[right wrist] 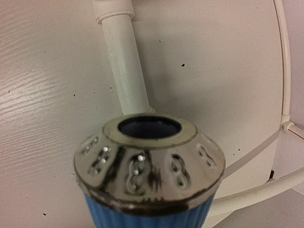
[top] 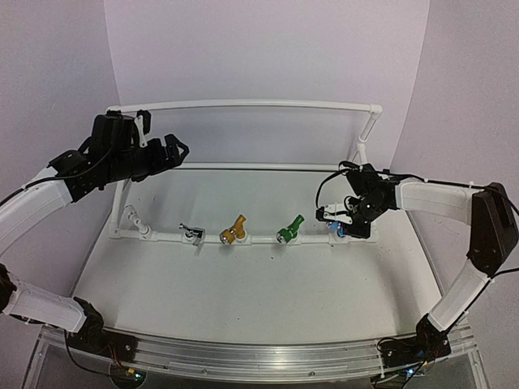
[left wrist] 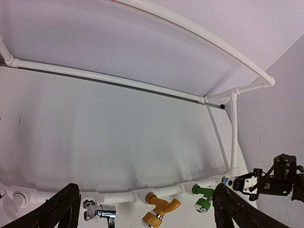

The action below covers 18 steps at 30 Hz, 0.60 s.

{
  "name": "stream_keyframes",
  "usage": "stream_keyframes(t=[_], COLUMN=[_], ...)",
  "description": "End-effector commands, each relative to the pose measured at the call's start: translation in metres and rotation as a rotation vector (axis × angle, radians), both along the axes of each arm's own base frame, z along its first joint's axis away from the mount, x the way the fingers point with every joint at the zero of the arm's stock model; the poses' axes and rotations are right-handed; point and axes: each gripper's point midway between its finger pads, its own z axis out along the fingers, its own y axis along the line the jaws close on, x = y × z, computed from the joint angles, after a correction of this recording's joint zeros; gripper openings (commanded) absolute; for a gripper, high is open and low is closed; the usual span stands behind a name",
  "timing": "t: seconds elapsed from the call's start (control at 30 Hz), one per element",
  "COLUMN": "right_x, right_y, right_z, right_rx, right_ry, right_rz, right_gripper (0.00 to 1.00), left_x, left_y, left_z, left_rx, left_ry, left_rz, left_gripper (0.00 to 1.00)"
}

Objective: Install the water faucets
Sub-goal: Screw the water faucet onto the adaptor.

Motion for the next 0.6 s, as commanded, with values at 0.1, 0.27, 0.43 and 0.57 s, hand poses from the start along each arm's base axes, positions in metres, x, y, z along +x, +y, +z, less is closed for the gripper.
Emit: stream_keyframes(t=[0.1,0.27,0.43,0.57], right_x=[-0.036,-0.038,-0.044,-0.053], right_y=[-0.047,-0.050,-0.047,-0.046], right_z=[-0.041,-0.042,-0.041,-0.045], right_rx=[-0.220,-0.239,-0.253,-0.260], right_ry=[0.147,0.126,0.112,0.121], right_rz=[0.035,0.052,0.091,0.105], right_gripper=[0.00,0.00,0.00,0.00], left_x=[-0.007,-0.007,-0.004,-0.004], left_y=[0.018,0.019,0.014,0.016], left_z=[0.016,0.013,0.009,0.011], left_rx=[0.000,0.006,0.008,0.003], left_ry=[-0.026,-0.029,-0.016,-0.027], left_rz=[0.060,0.060,0.048,0.057], left_gripper=[0.95,0.95,0.94,0.94])
